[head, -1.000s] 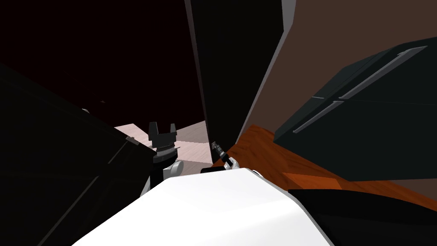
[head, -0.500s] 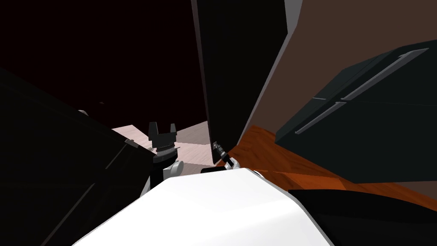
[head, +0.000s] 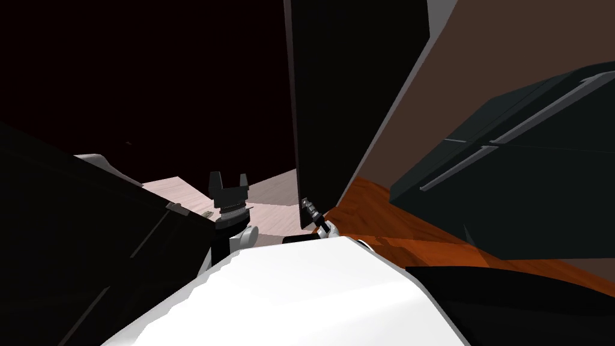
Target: Push the door open
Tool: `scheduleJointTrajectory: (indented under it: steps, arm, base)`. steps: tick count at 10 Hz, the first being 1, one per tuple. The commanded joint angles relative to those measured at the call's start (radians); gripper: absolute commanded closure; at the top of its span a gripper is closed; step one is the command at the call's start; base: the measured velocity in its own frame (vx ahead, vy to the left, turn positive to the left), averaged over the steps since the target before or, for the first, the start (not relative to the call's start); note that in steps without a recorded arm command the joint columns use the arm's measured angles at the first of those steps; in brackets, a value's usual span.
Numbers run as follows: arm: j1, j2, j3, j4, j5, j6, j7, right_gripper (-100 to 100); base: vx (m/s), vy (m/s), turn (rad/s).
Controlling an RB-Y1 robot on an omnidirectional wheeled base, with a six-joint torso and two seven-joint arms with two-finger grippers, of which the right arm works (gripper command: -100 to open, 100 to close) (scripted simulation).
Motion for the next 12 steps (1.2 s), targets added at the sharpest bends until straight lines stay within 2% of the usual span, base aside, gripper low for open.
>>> scheduleJointTrajectory:
  steps: [1, 3, 4, 7, 10, 11, 12]
  arm:
    - [-0.011, -0.008, -0.035, 0.016, -0.016, -0.008, 0.015, 100]
    - [-0.013, -0.009, -0.064, 0.02, -0.029, -0.006, 0.03, 100]
    - [-0.027, -0.009, -0.054, 0.049, -0.026, -0.021, 0.02, -100]
    - [-0.028, -0.009, -0.054, 0.045, -0.028, -0.017, 0.017, -100]
    - [-0.029, 0.0, -0.054, 0.038, -0.031, -0.009, 0.011, -100]
    - [-0.03, 0.009, -0.054, 0.035, -0.032, -0.006, 0.009, -100]
    - [-0.023, 0.003, -0.053, 0.025, -0.03, -0.002, 0.01, -100]
  base:
    - [0.118, 0.083, -0.017]
    - [0.163, 0.122, -0.096]
    - [-0.053, 0.051, -0.076]
    - [-0.179, -0.03, -0.021]
    - [-0.223, -0.026, -0.047]
    - [-0.218, -0.039, -0.05]
    - [-0.096, -0.017, -0.008]
